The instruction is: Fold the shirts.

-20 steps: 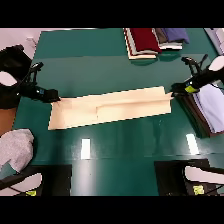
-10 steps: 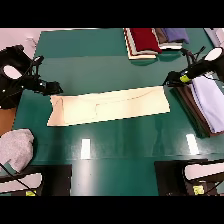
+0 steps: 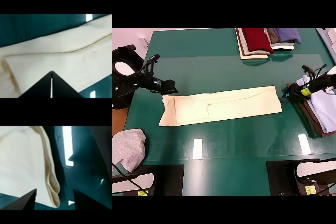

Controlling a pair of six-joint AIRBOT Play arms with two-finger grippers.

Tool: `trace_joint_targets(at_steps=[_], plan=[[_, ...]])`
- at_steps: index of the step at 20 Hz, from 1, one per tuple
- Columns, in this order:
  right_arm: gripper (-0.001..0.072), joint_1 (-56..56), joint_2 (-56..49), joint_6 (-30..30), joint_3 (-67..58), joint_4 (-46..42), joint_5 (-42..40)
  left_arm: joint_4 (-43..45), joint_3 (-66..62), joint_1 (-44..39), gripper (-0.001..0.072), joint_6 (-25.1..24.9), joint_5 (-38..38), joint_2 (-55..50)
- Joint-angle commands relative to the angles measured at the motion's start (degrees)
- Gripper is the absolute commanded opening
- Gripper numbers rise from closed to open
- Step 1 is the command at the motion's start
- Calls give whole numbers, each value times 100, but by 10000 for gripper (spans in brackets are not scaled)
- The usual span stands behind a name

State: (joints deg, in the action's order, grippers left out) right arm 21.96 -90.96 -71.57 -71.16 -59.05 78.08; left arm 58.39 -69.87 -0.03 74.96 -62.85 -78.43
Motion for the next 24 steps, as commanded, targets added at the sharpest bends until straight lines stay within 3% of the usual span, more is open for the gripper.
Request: trace_joint_targets(at_steps=[1, 4, 5, 8, 9, 12, 18, 24], plan=[[529, 20, -251, 356, 466, 697, -232, -96, -7, -529, 22, 256, 372, -11], [504, -297, -553, 522, 463, 1182, -365, -98, -7, -1095, 22, 503, 702, -94], [461, -437, -581, 527, 463, 1213, -507, -98, -7, -1263, 22, 614, 758, -164], [51, -713, -450, 778, 409, 1211, -859, -131, -22, -1762, 21, 767, 1128, -461], [21, -739, -354, 820, 310, 1211, -846, -232, -26, -1939, 21, 767, 1386, -579], [19, -807, -26, 789, -256, 1261, -457, -299, -444, -2409, 21, 767, 1565, -1139], [19, -1421, 623, 92, -1674, 1259, 166, -313, -1788, -2997, 21, 822, 1305, -2463], [19, -2256, 715, -354, -2914, 1252, 348, -50, -1947, -2997, 21, 909, 1069, -2715]])
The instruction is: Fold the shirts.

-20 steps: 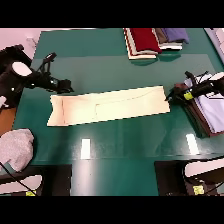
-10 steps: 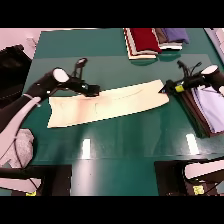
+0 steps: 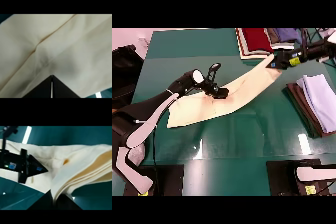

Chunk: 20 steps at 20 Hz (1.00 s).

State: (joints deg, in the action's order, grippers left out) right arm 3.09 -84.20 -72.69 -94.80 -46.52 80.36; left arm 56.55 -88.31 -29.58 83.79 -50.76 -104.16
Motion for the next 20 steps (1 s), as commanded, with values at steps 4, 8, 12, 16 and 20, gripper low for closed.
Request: trace_joint_targets(at_steps=[4, 8, 12, 16, 20], plan=[[19, -844, 26, -334, -981, -2, 107, 492, -103, -42, 21, 50, -343, -142], [19, -1226, 26, -393, -1058, 4, 66, 501, -107, -13, 22, 85, -424, -133], [19, -1626, 26, -398, -1058, 4, -109, 527, -299, 339, 21, 85, -756, 151], [19, -2162, -111, -376, -1058, 52, -385, 706, -313, 1250, 21, 55, -739, 1285], [19, -3154, -658, -221, -1058, 101, -896, 1222, -313, 2341, 22, -26, -844, 2664]])
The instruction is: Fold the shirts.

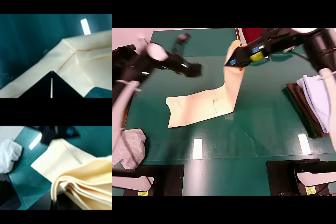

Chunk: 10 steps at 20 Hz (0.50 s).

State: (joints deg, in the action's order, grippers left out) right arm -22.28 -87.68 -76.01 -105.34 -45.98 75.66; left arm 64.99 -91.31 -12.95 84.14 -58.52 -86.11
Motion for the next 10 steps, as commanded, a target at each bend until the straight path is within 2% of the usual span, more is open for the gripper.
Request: trace_joint_targets(at_steps=[1, 3, 6, 7, 8, 9, 10], plan=[[19, -901, -501, 313, -7, 278, -708, 549, -13, 898, 22, -61, -68, 1167], [20, -1469, -988, 643, -63, 826, -1386, 758, -11, 1300, 22, -61, -68, 1729], [26, -2273, -2039, 802, -822, 885, -1941, 852, -11, 1727, 22, -61, -83, 2275], [142, -2472, -2363, 802, -1139, 890, -2028, 857, -11, 1812, 23, -61, -125, 2361], [362, -2638, -2634, 800, -1384, 883, -2129, 859, -24, 1869, 22, -61, -216, 2387], [487, -2728, -2769, 800, -1458, 885, -2229, 879, -24, 1882, 22, -61, -315, 2387], [484, -2734, -2785, 796, -1366, 868, -2326, 918, -22, 1882, 23, -61, -437, 2385]])
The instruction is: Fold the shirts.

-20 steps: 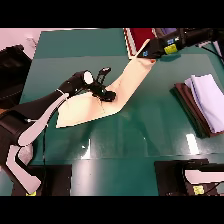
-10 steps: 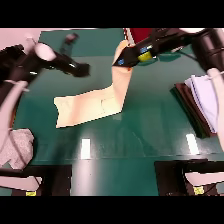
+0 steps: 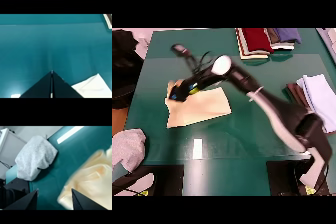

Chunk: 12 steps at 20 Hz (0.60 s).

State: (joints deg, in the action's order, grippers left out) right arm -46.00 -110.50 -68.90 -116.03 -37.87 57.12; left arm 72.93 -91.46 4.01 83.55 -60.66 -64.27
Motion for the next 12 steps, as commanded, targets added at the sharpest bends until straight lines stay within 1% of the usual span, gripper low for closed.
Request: trace_joint_targets(at_steps=[1, 2, 4, 7, 9, 11, 12], plan=[[455, -289, -407, 79, -87, 66, -509, 125, -9, 186, 22, -2, -313, 201], [383, -131, -243, 79, 177, 20, -420, 122, -7, 184, 22, -2, -339, 201], [381, 341, 127, 87, 688, -15, -149, 118, -7, 184, 22, -2, -337, 201], [377, 1228, 817, 79, 1676, -490, 15, -35, -7, 166, 22, -2, -332, 201], [377, 1967, 1215, -63, 2361, -754, 273, -96, -7, 166, 22, -4, -326, 201], [391, 2638, 1384, -72, 2914, -772, 557, -151, 20, 166, 22, -4, -321, 201], [474, 2905, 1381, -79, 3112, -734, 688, -181, 35, 166, 22, -4, -330, 199]])
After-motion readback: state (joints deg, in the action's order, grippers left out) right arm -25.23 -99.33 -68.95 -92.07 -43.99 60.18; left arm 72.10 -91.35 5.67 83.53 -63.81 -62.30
